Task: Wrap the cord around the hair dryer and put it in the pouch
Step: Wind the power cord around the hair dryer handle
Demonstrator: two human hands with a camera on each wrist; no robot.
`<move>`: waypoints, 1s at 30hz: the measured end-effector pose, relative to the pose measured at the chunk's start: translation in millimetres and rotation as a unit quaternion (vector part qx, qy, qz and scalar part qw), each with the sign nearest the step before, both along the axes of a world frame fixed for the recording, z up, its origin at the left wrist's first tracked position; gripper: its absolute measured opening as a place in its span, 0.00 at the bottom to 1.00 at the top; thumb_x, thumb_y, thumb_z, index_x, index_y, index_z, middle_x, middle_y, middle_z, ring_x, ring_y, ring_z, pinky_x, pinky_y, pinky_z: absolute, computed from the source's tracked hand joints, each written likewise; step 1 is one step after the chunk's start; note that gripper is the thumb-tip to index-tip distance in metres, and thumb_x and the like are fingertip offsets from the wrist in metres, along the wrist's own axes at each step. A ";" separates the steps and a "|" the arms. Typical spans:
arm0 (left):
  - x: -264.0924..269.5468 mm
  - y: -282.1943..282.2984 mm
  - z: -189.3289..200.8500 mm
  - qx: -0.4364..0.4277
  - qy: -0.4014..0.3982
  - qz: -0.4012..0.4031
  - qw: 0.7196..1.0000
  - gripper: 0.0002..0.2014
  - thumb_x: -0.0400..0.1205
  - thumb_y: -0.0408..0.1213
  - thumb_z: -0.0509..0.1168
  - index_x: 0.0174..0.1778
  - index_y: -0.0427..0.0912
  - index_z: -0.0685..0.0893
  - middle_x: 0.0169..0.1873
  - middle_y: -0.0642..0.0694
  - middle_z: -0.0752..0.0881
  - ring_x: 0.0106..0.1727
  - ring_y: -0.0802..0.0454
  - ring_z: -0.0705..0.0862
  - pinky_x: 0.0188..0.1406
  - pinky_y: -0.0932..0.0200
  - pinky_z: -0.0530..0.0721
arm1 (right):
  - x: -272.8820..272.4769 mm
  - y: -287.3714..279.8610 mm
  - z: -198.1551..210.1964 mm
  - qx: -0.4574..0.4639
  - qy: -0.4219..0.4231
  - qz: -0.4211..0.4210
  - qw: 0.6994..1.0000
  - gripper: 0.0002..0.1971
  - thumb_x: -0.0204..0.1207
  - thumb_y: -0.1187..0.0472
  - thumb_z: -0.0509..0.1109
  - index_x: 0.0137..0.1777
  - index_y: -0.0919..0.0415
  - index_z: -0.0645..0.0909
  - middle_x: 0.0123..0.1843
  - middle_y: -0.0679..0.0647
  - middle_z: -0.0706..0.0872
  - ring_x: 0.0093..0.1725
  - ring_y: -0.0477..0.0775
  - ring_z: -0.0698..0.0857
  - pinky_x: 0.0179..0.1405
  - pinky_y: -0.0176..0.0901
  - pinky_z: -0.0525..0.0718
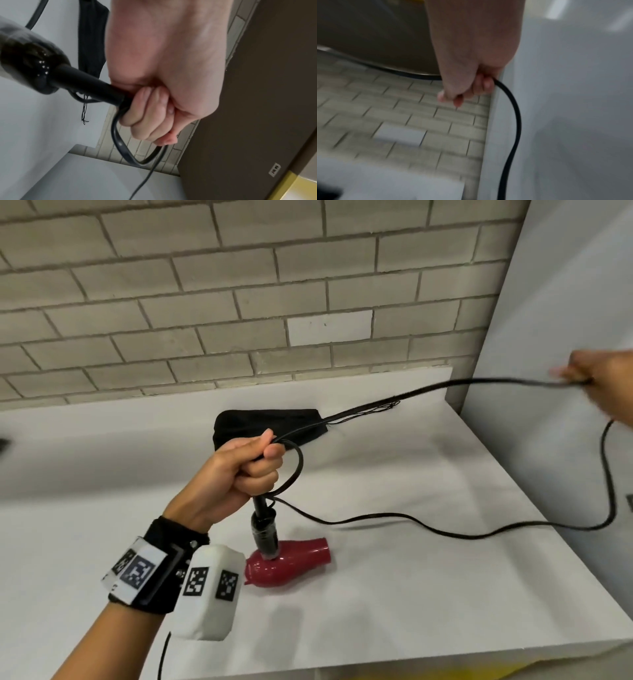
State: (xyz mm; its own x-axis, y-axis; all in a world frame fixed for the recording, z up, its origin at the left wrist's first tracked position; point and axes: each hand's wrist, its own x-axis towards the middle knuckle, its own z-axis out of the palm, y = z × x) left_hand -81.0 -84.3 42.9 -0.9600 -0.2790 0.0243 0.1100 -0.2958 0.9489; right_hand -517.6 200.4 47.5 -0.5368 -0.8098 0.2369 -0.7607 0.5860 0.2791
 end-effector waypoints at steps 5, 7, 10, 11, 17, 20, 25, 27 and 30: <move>-19.8 15.3 -5.3 0.008 0.006 -0.022 1.000 0.13 0.80 0.49 0.64 0.32 0.46 0.78 0.23 0.55 0.56 0.19 0.61 0.53 0.18 0.65 0.50 | 61.6 -0.6 -51.1 0.207 -0.195 -0.063 0.957 0.52 0.65 0.49 0.79 0.82 0.53 0.49 0.79 0.57 0.65 0.80 0.60 0.60 0.80 0.50 0.57; -25.0 20.7 -5.2 0.007 -0.007 -0.016 1.000 0.15 0.83 0.46 0.56 0.31 0.46 0.77 0.23 0.54 0.55 0.19 0.60 0.53 0.19 0.65 0.50 | 80.9 -11.2 -41.2 0.226 -0.257 -0.040 0.939 0.64 0.59 0.38 0.79 0.83 0.51 0.35 0.86 0.54 0.46 0.85 0.59 0.37 0.83 0.54 0.38; -29.2 25.3 -5.0 0.010 -0.019 -0.009 1.000 0.17 0.83 0.45 0.52 0.31 0.46 0.77 0.23 0.54 0.55 0.20 0.60 0.53 0.19 0.64 0.50 | 129.1 -28.5 -9.4 0.103 -0.365 0.059 0.923 0.63 0.51 0.22 0.71 0.80 0.34 0.35 0.80 0.38 0.31 0.77 0.49 0.21 0.82 0.56 0.34; -29.8 25.8 -5.1 0.010 -0.018 -0.009 1.000 0.17 0.83 0.45 0.52 0.31 0.46 0.77 0.23 0.54 0.55 0.20 0.60 0.53 0.19 0.64 0.50 | 148.7 -37.8 0.3 0.047 -0.387 0.110 0.914 0.59 0.52 0.21 0.69 0.79 0.30 0.38 0.79 0.36 0.31 0.77 0.46 0.21 0.82 0.54 0.34; -30.4 34.6 -8.0 0.013 -0.020 -0.006 1.000 0.17 0.83 0.46 0.52 0.30 0.47 0.77 0.22 0.54 0.55 0.20 0.60 0.52 0.19 0.64 0.50 | 219.8 -100.1 -13.6 -0.150 -0.407 0.228 0.872 0.31 0.77 0.34 0.57 0.78 0.40 0.58 0.75 0.45 0.74 0.81 0.44 0.60 0.81 0.42 0.57; -26.6 32.7 -7.7 0.028 -0.004 0.017 0.999 0.17 0.84 0.46 0.52 0.31 0.46 0.75 0.23 0.54 0.56 0.20 0.60 0.52 0.19 0.65 0.51 | 224.7 -95.9 -36.0 -0.199 -0.438 0.253 0.840 0.16 0.82 0.45 0.54 0.64 0.49 0.75 0.41 0.48 0.88 0.41 0.42 0.86 0.46 0.34 0.80; -21.0 30.6 -11.4 0.033 0.000 0.038 0.999 0.16 0.85 0.46 0.52 0.32 0.45 0.74 0.22 0.55 0.57 0.20 0.60 0.53 0.19 0.65 0.53 | 219.8 -62.3 -78.3 -0.303 -0.450 0.211 0.813 0.03 0.80 0.45 0.55 0.51 0.40 0.69 0.27 0.49 0.73 0.26 0.48 0.69 0.28 0.35 0.69; -23.0 33.0 -13.2 0.031 -0.002 0.036 0.999 0.17 0.85 0.46 0.52 0.33 0.46 0.75 0.22 0.56 0.59 0.20 0.60 0.53 0.19 0.65 0.53 | 227.5 -53.9 -85.1 -0.337 -0.367 0.200 0.844 0.04 0.83 0.46 0.58 0.49 0.43 0.70 0.24 0.47 0.73 0.26 0.49 0.71 0.26 0.34 0.67; -27.5 36.3 -13.3 0.027 -0.002 0.034 0.999 0.16 0.85 0.46 0.52 0.34 0.45 0.74 0.23 0.55 0.57 0.20 0.60 0.54 0.20 0.65 0.54 | 244.6 -50.0 -84.1 -0.312 -0.176 0.197 0.913 0.06 0.80 0.51 0.60 0.47 0.51 0.76 0.25 0.40 0.79 0.25 0.50 0.76 0.19 0.34 0.70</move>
